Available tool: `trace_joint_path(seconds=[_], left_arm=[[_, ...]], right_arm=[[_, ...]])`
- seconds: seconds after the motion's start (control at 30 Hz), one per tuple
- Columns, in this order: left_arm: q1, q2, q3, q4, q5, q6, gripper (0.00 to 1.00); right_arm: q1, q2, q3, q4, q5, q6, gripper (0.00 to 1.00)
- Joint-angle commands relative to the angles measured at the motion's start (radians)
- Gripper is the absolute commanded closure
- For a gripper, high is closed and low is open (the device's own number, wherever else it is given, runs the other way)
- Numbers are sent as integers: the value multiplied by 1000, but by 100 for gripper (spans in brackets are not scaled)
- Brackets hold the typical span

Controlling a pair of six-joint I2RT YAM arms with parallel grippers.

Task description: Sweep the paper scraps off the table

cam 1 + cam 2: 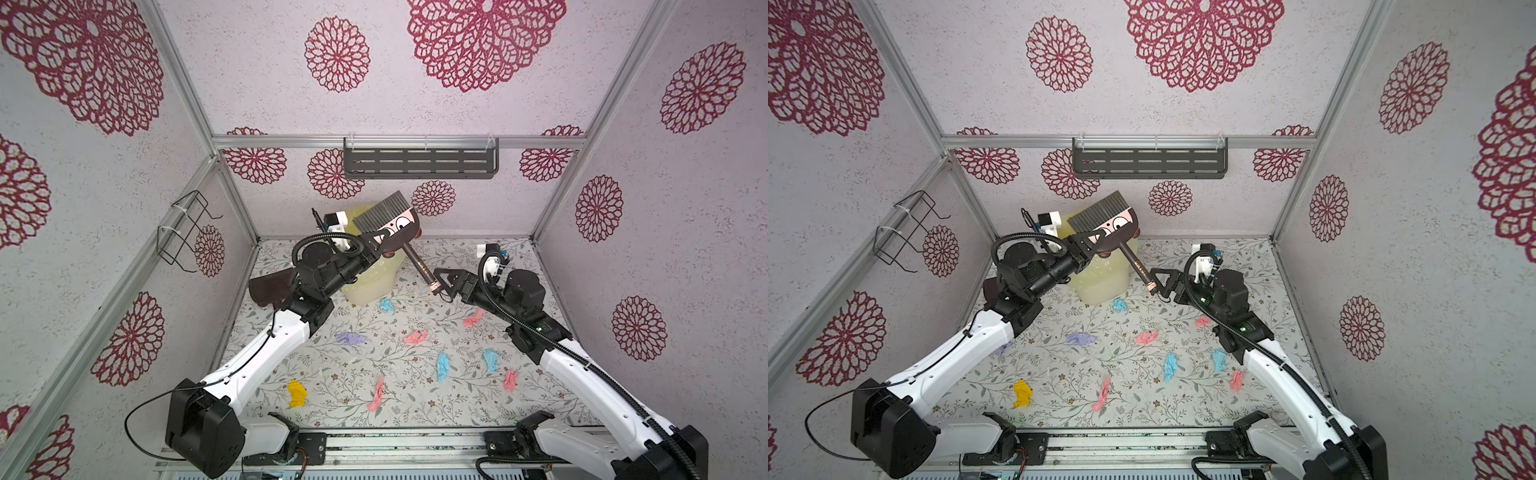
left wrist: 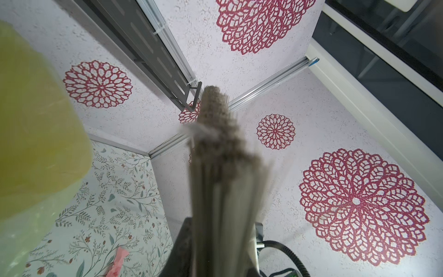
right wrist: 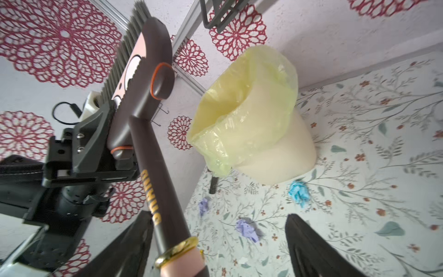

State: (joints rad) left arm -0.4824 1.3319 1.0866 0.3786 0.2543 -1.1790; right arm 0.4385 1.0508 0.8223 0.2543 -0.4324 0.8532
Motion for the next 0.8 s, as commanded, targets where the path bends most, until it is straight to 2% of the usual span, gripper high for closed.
trace_joint_path(seconds=[0.0, 0.23, 0.43, 0.77], left_arm=[[1, -16, -23, 184, -45, -40, 100], [1, 5, -35, 269, -54, -83, 100], [1, 15, -36, 292, -52, -96, 100], [1, 22, -42, 286, -56, -88, 100]], right_arm=[[-11, -19, -23, 357, -106, 195, 11], [-11, 43, -76, 570, -163, 316, 11], [-11, 85, -74, 629, -172, 339, 14], [-8, 123, -61, 707, -177, 387, 32]])
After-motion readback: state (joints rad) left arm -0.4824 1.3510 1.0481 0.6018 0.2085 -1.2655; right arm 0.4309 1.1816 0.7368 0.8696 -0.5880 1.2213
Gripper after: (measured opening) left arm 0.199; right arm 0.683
